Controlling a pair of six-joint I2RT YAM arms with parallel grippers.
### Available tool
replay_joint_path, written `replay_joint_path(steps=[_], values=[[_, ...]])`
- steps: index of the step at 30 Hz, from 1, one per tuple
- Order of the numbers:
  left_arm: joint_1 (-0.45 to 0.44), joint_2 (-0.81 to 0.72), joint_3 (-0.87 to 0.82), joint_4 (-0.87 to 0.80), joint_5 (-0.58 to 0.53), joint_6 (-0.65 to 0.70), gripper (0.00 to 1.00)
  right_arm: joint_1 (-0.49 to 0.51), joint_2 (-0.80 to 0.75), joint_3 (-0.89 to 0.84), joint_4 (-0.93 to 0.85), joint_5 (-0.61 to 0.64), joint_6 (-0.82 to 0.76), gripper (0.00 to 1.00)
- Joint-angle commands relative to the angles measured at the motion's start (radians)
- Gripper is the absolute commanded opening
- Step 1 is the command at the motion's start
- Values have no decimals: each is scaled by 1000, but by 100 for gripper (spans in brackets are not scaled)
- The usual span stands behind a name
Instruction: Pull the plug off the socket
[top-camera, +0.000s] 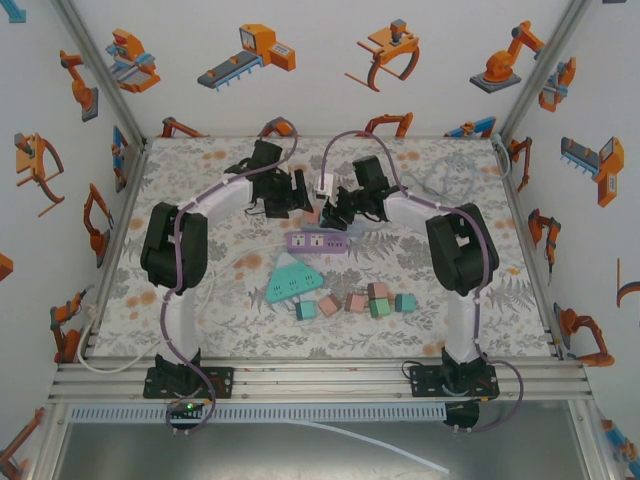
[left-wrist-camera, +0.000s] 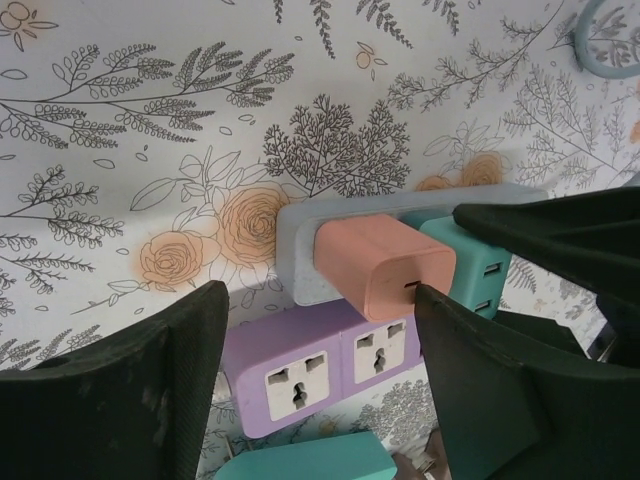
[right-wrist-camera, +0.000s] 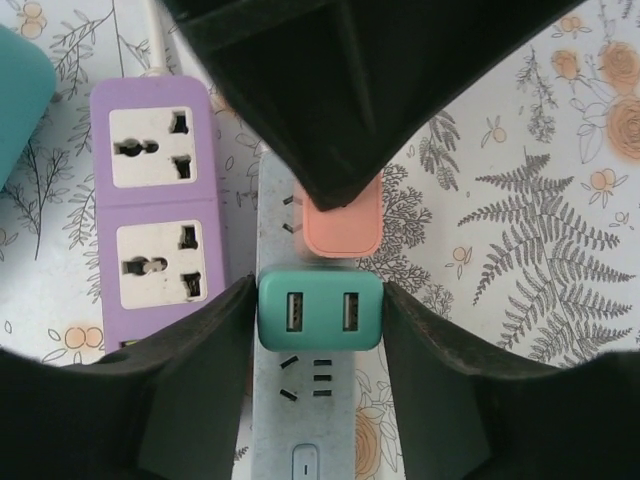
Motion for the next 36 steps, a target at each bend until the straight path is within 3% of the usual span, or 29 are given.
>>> replay_joint_path(steps=[1,10,17,31,36], values=[[-5,16,30,-60,-2,31,66,-7,18,48,-52,-13,-37,45],[-5,28,-3,-77,-44,53,63,-8,36,102,-119,-29,-51,34],[-6,32,-47,-80,-45,85,63,-6,37,164,-169,-51,-32,18],[-18,40,-96,-85,-88,114,63,-7,17,220,-181,-61,42,1],[-19,41,-102,-89,-118,118,63,-8,3,230,-176,-63,57,0]])
